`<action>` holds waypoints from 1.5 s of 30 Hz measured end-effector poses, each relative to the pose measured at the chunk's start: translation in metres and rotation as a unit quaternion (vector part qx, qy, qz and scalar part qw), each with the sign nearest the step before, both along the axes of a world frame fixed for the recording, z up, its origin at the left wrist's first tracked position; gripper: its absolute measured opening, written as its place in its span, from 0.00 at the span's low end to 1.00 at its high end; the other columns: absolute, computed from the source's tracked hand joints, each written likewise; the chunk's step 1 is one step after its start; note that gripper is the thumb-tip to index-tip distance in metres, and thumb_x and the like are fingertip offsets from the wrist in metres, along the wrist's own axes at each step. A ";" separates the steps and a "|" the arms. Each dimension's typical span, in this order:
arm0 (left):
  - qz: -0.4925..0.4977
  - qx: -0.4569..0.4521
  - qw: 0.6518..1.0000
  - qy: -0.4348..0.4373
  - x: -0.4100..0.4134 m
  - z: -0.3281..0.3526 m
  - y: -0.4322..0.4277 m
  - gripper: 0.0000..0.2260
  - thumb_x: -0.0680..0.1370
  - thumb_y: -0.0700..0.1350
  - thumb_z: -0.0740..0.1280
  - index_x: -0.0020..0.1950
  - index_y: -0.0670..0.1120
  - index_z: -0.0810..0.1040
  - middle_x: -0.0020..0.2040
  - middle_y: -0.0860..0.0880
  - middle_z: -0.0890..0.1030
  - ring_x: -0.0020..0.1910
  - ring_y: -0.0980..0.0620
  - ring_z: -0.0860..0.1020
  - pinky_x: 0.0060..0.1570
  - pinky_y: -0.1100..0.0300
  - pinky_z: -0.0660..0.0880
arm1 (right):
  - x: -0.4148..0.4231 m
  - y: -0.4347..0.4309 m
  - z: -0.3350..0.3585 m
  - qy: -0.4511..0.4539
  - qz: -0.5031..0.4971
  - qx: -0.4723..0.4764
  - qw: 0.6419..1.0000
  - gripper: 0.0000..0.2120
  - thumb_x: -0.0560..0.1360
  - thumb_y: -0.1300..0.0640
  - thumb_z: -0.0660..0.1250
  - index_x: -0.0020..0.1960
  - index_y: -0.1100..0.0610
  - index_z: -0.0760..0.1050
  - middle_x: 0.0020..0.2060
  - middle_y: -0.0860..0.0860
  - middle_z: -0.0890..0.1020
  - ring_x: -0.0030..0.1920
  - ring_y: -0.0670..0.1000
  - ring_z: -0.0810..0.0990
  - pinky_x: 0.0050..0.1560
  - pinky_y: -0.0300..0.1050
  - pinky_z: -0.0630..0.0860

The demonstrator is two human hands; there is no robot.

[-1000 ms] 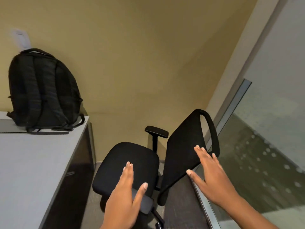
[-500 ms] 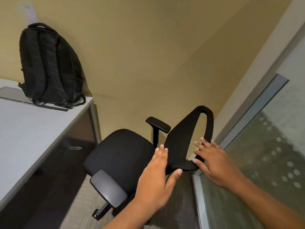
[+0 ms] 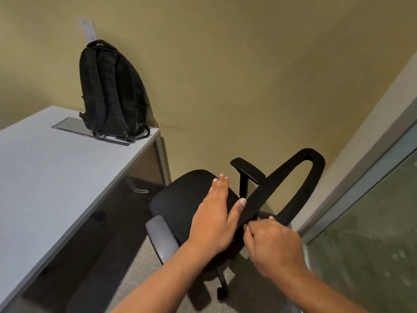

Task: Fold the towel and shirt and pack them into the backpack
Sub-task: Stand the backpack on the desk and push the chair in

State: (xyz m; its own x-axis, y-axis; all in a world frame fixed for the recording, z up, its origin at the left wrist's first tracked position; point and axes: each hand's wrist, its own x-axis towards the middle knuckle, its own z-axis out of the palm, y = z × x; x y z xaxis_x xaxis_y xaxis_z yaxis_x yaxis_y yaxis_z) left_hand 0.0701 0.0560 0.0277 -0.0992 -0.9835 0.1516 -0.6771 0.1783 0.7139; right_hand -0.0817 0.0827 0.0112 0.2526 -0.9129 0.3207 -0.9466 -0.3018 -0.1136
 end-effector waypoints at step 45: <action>0.030 0.043 0.950 -0.309 0.133 -0.026 0.026 0.31 0.76 0.56 0.40 0.74 0.52 0.68 0.75 0.55 0.66 0.75 0.58 0.61 0.71 0.60 0.57 | -0.016 -0.008 -0.025 0.004 0.011 0.078 0.997 0.28 0.81 0.43 0.46 0.70 0.55 0.74 0.66 0.50 0.78 0.68 0.51 0.74 0.71 0.50 0.66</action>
State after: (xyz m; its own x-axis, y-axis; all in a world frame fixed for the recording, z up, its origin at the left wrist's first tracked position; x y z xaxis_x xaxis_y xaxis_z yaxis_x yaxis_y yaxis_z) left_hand 0.2035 0.0817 0.0020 -0.0866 -0.9962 0.0007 -0.9787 0.0852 0.1867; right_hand -0.0981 0.0748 -0.0134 0.2753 -0.9455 0.1741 -0.9408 -0.3022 -0.1534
